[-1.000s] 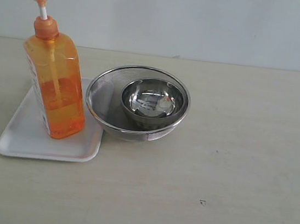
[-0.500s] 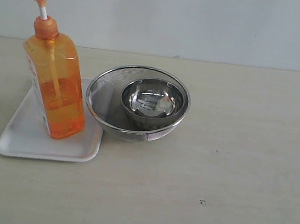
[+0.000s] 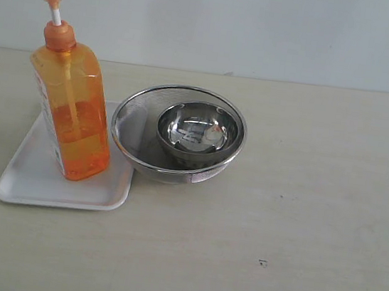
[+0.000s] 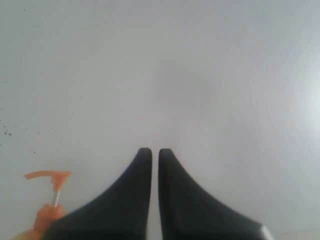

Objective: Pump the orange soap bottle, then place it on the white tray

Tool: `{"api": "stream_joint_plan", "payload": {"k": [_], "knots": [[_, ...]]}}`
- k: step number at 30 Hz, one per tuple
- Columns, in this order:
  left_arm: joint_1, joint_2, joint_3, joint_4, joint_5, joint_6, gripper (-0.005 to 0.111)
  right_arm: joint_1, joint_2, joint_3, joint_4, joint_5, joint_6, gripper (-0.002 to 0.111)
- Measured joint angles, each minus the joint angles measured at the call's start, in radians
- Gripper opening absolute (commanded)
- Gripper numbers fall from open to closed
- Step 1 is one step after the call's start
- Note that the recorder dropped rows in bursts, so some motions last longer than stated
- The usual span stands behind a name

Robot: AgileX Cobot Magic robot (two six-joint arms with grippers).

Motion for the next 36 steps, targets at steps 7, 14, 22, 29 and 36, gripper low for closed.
{"api": "stream_joint_plan", "payload": {"k": [7, 14, 22, 29, 36], "knots": [[0.000, 0.041, -0.076, -0.096, 0.146, -0.048, 0.005, 0.000, 0.000, 0.000, 0.000, 0.000, 0.000, 0.004], [0.000, 0.306, -0.296, 0.214, 0.169, -0.330, 0.005, 0.000, 0.000, 0.000, 0.000, 0.000, 0.000, 0.004], [0.000, 0.672, -0.477, 0.787, 0.141, -0.663, 0.005, 0.000, 0.000, 0.000, 0.000, 0.000, 0.000, 0.004], [0.000, 0.854, -0.481, 0.694, 0.079, -0.539, 0.005, 0.000, 0.000, 0.000, 0.000, 0.000, 0.000, 0.004], [0.000, 0.857, -0.482, 0.493, 0.009, -0.344, 0.005, 0.000, 0.000, 0.000, 0.000, 0.000, 0.000, 0.004]]}}
